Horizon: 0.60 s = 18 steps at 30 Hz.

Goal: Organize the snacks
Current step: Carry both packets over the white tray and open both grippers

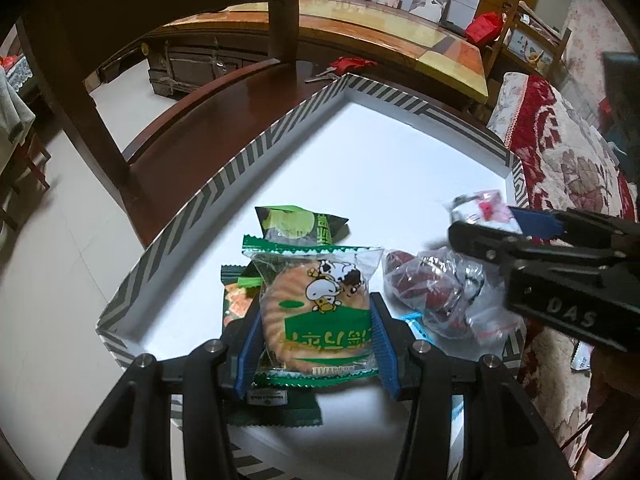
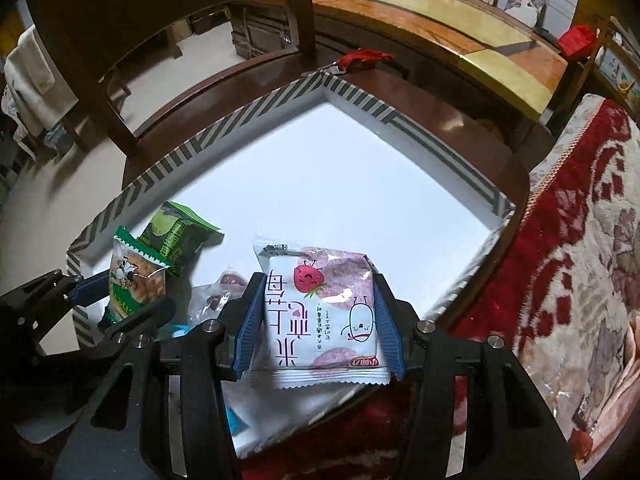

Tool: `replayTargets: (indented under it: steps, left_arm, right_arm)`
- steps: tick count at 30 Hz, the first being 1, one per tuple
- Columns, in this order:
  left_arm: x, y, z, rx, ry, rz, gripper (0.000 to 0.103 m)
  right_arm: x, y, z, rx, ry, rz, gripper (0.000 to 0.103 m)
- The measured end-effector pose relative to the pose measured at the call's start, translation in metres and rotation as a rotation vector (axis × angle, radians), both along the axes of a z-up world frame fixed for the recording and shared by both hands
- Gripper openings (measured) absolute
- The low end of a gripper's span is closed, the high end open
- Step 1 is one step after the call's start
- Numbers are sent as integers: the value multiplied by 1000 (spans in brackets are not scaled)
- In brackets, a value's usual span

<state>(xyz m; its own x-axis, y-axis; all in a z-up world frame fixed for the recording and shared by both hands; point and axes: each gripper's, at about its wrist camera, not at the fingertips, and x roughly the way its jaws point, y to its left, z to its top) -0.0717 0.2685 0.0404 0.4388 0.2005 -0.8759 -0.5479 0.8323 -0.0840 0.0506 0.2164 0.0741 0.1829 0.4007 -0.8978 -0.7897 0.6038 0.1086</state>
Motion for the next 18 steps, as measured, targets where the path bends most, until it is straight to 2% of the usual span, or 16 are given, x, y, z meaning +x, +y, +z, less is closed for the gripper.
replayTargets:
  steps: [3, 8, 10, 12, 18]
  left_arm:
    - [2, 0, -1, 2, 7, 2, 52]
    - [1, 4, -3, -6, 14, 27, 54]
    - [0, 4, -2, -4, 16, 37, 64]
    - [-2, 5, -1, -2, 13, 48, 69]
    - [-5, 3, 5, 10, 9, 58, 76]
  right_arm:
    - [2, 3, -9, -12, 17, -1, 51]
    - [8, -5, -12, 32, 73, -43, 54]
    - [7, -8, -10, 43, 69, -48, 54]
    - [6, -12, -7, 60, 69, -55, 54]
    - [-4, -26, 0, 79, 60, -71, 55]
